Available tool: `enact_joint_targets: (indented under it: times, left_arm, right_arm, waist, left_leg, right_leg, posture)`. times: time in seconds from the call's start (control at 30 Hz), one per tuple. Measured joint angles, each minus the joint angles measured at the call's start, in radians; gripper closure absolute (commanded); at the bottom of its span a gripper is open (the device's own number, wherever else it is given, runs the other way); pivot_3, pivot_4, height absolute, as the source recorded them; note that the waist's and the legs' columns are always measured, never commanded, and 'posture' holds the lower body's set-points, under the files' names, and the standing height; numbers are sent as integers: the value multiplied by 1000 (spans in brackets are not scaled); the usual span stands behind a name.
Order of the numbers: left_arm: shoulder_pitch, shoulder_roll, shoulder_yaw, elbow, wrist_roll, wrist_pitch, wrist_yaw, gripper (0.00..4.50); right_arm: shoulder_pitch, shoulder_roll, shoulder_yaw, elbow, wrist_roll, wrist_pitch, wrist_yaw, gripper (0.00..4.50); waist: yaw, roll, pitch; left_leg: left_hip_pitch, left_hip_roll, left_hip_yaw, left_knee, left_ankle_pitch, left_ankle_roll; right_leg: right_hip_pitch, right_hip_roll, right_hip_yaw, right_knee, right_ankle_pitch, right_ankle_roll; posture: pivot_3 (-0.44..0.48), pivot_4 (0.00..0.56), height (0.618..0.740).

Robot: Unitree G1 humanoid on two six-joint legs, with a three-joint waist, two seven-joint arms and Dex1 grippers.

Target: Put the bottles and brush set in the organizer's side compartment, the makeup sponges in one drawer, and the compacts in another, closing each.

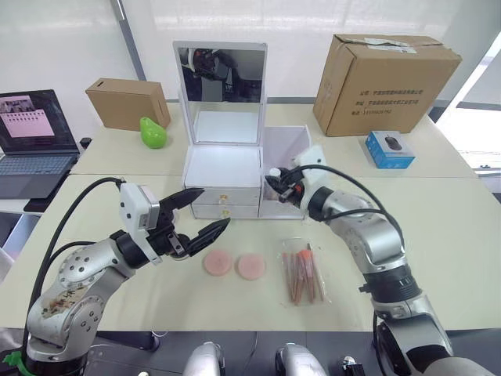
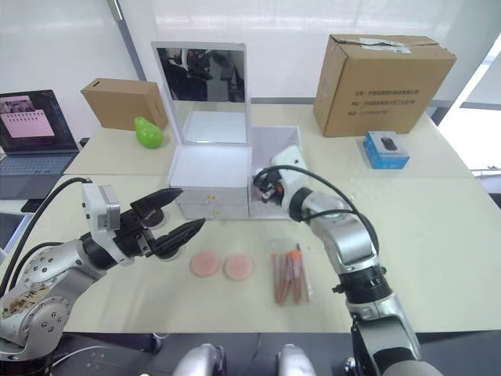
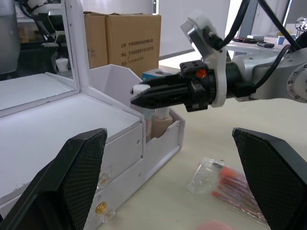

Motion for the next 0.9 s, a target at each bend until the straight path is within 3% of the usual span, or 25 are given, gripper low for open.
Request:
enact_joint_targets:
  times: [0.17, 0.47, 0.73, 0.83, 0.9]
  left_arm:
    - [2, 0, 0, 0, 0, -10, 6, 0]
    - [15, 1, 0, 2, 0, -31, 0, 0]
    - [14, 44, 46, 113, 3, -52, -53, 0]
    - [18, 91, 95, 213, 23, -81, -96, 0]
    - [27, 157, 150, 349, 52, -119, -147, 0]
  right_arm:
    - [3, 14, 8, 54, -54, -45, 20, 3608]
    - [3, 33, -49, 11, -50, -42, 34, 726]
    - [-64, -95, -139, -308, 73, 90, 131, 726]
    - [-76, -153, -245, -392, 190, 171, 162, 726]
    - [-1, -247, -389, -429, 317, 228, 229, 726]
  waist:
    - [-1, 0, 0]
    - [-2, 0, 0]
    - [-2, 0, 0]
    - [2, 0, 0]
    - [11, -2, 0]
  left_leg:
    - [0, 0, 0, 0, 0, 0]
    - [0, 1, 0, -1, 0, 0]
    - [1, 1, 0, -2, 0, 0]
    - [1, 1, 1, -2, 0, 0]
    - [0, 1, 1, -2, 0, 0]
  right_leg:
    - [0, 0, 0, 0, 0, 0]
    - [-1, 1, 0, 0, 0, 0]
    - [-1, 1, 0, 0, 0, -1]
    - [-1, 0, -1, 0, 0, -1]
    - [0, -1, -4, -2, 0, -1]
  posture:
    - [0, 150, 740]
    - [0, 150, 740]
    - [0, 150, 740]
    - [0, 150, 740]
    - [0, 150, 740]
